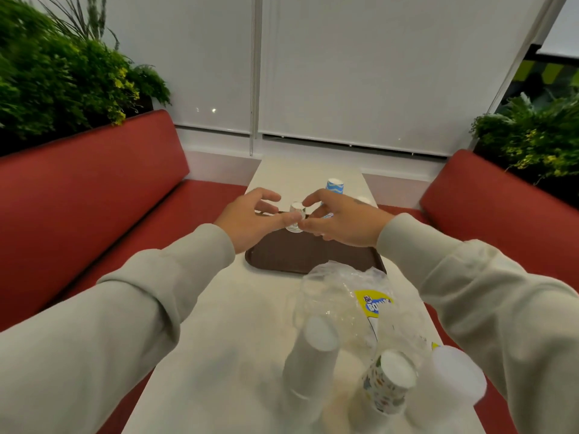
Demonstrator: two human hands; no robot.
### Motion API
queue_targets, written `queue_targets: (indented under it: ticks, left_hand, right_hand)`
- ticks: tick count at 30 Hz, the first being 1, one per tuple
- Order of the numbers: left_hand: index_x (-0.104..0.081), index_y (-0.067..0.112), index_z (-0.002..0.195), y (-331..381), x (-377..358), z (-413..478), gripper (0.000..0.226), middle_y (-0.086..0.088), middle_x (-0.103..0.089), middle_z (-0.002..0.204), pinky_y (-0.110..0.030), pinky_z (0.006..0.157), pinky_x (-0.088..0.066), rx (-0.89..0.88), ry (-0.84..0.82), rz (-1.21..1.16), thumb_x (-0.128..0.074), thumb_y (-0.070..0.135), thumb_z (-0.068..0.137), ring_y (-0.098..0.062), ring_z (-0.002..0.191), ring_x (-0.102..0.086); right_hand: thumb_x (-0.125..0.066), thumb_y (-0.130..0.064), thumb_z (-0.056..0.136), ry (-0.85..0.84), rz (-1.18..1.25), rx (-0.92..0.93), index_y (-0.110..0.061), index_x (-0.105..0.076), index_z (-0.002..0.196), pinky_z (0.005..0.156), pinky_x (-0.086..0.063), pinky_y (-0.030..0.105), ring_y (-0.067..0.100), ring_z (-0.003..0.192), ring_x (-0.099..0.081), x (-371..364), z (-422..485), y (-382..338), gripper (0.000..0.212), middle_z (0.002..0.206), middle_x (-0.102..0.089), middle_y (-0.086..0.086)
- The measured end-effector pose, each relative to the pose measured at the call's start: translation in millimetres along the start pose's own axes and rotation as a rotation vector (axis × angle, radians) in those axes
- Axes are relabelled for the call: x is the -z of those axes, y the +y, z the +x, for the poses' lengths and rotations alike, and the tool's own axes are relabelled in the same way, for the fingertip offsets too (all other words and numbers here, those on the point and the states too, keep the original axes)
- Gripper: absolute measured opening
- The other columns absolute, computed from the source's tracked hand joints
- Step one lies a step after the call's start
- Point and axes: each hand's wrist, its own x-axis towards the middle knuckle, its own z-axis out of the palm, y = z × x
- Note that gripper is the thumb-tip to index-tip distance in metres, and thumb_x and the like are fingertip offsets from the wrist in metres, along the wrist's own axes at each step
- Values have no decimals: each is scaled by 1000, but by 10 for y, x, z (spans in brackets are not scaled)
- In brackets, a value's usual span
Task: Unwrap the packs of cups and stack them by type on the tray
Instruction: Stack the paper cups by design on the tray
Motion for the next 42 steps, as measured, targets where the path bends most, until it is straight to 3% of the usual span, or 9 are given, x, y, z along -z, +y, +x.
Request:
queue_targets:
  ticks: [3, 8, 13, 15, 19, 21, 26, 31, 42]
  left_hand:
    - [-60, 30, 121, -59, -147, -314, 56, 12, -67, 112, -25, 85, -51, 33, -39, -26, -76, 59, 76, -3, 106, -62]
    - [-65, 26, 113, -216, -394, -808, 33, 1, -71, 112, -41, 103, -48, 179, -162, -187, -65, 31, 80, -11, 107, -67]
    - [-53, 23, 129, -385, -659, -1345, 71, -3, -60, 123, -24, 76, -53, 226, -238, -103, -50, 14, 60, -13, 113, -60]
    - [-47, 28, 135, -424, -772, -1485, 78, -2, -55, 128, -24, 77, -54, 253, -244, -74, -54, 14, 58, -16, 119, -55]
    - [-31, 35, 145, -591, -1006, -1669, 96, -2, -46, 136, -42, 103, -47, 347, -226, -64, -70, 22, 58, -22, 129, -46]
    - [-25, 35, 148, -712, -1131, -1759, 105, -3, -46, 136, -44, 106, -44, 389, -216, -57, -81, 21, 60, -23, 127, -46]
    - [-27, 35, 145, -970, -1457, -1903, 109, 4, -56, 127, -38, 98, -47, 428, -115, -39, -94, 24, 59, -23, 118, -53]
    - [-24, 35, 146, -1156, -1666, -1979, 110, 10, -55, 121, -32, 93, -41, 452, -44, -36, -92, 28, 60, -20, 112, -51]
    - [-41, 25, 126, -1215, -1751, -1950, 83, 0, -63, 110, -36, 86, -52, 459, 46, 160, -90, 28, 59, -25, 99, -61]
  right_hand:
    - [-61, -72, 66, -7, 87, 6, -34, -54, 121, 94, -55, 42, 16, 96, -70, -143, -246, 97, 67, 102, -70, -8]
    - [-64, -68, 77, -55, 172, 0, -37, -56, 121, 96, -54, 39, 12, 101, -66, -405, -753, 266, 54, 108, -67, -10]
    - [-62, -71, 81, -81, 88, -20, -40, -49, 130, 96, -45, 30, 11, 116, -56, -644, -1220, 333, 60, 123, -57, -12]
    - [-68, -67, 78, -80, 96, -28, -38, -46, 134, 101, -47, 35, 13, 117, -56, -739, -1325, 336, 67, 126, -54, -8]
    - [-77, -54, 77, -64, 121, -86, -37, -38, 139, 96, -50, 37, 20, 117, -56, -938, -1463, 329, 75, 129, -53, 0]
    - [-77, -48, 78, -34, 161, -99, -35, -35, 141, 97, -50, 40, 24, 116, -58, -1041, -1522, 318, 77, 131, -54, 3]
    - [-70, -38, 89, 40, 273, -109, -30, -32, 142, 83, -41, 30, 27, 110, -54, -1219, -1611, 286, 65, 124, -53, 4]
    - [-67, -39, 90, 55, 239, -131, -36, -25, 133, 90, -52, 44, 35, 97, -56, -1367, -1620, 246, 61, 113, -53, 13]
    - [-69, -38, 90, 60, 232, -119, -31, -25, 137, 84, -48, 38, 33, 100, -54, -1352, -1555, 299, 65, 110, -52, 9]
